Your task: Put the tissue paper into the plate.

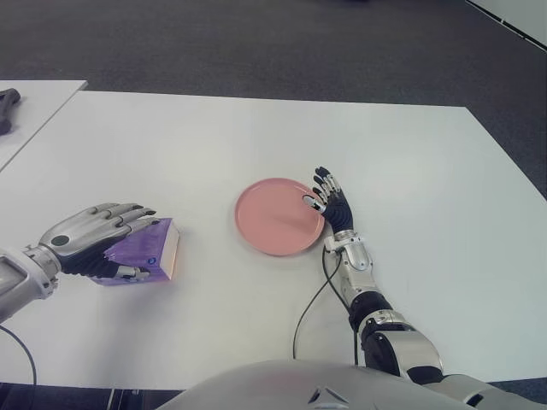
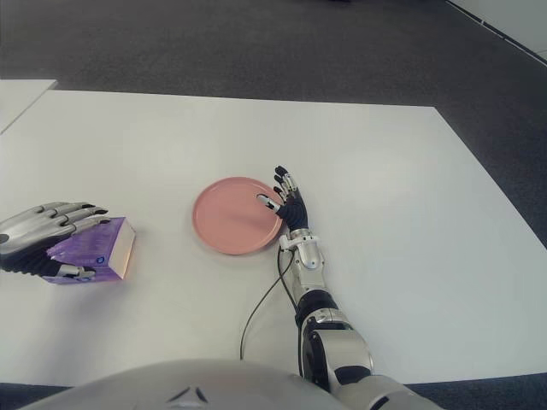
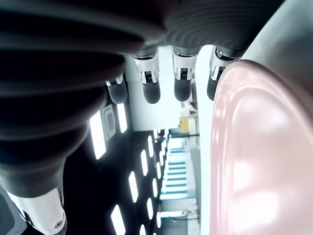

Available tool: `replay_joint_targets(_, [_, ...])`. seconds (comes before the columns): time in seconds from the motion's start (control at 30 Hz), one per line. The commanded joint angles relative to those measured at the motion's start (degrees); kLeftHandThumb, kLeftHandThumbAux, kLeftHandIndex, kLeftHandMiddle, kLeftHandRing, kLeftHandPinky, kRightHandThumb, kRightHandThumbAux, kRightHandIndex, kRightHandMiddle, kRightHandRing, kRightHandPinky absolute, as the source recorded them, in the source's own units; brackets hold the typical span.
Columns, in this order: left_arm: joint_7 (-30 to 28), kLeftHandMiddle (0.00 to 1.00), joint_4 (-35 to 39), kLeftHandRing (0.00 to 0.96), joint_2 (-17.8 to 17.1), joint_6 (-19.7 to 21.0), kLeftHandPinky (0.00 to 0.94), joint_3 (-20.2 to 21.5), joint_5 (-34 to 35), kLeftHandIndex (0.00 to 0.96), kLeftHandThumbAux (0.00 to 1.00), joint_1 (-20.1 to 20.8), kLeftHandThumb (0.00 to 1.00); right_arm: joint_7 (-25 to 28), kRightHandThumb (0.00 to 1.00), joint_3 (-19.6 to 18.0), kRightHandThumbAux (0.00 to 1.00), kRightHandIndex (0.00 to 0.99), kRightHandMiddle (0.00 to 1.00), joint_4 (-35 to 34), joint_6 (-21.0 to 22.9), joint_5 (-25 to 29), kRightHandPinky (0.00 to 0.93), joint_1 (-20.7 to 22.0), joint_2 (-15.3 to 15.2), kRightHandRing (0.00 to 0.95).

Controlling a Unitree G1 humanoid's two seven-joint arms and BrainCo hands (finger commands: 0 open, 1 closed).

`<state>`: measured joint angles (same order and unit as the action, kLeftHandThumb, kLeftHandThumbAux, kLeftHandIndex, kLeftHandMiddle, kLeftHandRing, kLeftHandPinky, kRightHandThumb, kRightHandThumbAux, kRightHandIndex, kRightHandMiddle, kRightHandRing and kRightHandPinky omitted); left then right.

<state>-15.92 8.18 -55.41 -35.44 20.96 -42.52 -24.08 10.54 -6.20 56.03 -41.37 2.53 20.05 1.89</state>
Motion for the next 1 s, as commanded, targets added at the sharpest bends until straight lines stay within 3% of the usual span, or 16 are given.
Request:
replay_joint_targets(0.03, [1.6, 0.0, -0.2, 0.0, 0.7, 1.2, 0.0, -2.2, -2.9, 0.0, 0.236, -0.1, 0.102, 0.6, 0.096, -1.6, 0.706, 0.062, 0.03, 3.8, 0.8, 1.5, 0.055, -7.4, -1.2, 0.013])
replay_joint_targets(0.53, [8.4, 0.0, -2.6, 0.0, -0.4, 2.6, 0.0, -6.9, -10.4, 0.0, 0.247, 0.5, 0.076, 1.3, 0.096, -2.2, 0.706, 0.062, 0.03, 3.6, 1.0, 1.5, 0.055, -7.2, -1.4, 0.013])
replay_joint_targets(1.0, [21.3, 0.0, -14.4, 0.0, -1.0, 6.1, 0.0, -17.3, -18.8, 0.0, 0.279, 6.0, 0.048, 1.7, 0.096, -2.5, 0.706, 0.062, 0.03, 3.5, 1.0, 1.7, 0.055, -7.4, -1.6, 0.013])
